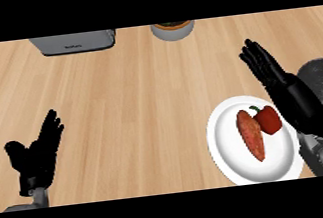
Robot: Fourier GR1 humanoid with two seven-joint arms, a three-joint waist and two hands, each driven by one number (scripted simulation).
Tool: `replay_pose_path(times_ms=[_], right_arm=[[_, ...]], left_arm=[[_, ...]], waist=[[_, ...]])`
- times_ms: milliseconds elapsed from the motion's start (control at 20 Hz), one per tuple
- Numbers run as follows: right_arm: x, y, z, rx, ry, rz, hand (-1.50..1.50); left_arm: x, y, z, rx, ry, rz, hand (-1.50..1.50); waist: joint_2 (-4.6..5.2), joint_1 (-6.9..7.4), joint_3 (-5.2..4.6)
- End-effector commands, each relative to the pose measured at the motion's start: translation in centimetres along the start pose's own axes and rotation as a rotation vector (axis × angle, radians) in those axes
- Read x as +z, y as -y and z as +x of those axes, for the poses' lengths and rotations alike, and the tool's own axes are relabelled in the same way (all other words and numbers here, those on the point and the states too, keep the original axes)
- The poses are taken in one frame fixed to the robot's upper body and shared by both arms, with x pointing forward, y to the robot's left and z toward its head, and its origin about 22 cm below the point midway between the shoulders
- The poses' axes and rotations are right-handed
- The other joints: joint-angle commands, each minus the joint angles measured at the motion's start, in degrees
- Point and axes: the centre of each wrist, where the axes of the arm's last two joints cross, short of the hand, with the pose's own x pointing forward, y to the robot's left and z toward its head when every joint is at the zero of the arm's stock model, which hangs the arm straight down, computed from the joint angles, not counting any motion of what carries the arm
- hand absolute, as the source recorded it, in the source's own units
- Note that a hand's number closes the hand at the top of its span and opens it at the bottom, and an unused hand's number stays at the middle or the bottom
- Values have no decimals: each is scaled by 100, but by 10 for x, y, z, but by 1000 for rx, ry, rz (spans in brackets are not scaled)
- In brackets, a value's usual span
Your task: Pick the sweet potato from the plate and place it in the pan
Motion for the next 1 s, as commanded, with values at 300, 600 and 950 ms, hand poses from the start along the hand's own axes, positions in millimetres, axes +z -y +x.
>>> replay_pose_path(times_ms=[300, 600, 950], right_arm=[[14, 88, -8, 177, -139, 183, 150], [93, 169, -47, -159, -98, 187, -150], [63, 181, -48, 97, -99, 322, -150]], left_arm=[[3, 64, 53, 60, 374, -268, 0], [9, 79, 40, 59, 407, -292, 0], [21, 83, 45, 54, 405, -323, 0]], waist=[[47, -103, -239], [35, -35, -212], [14, 42, -217]])
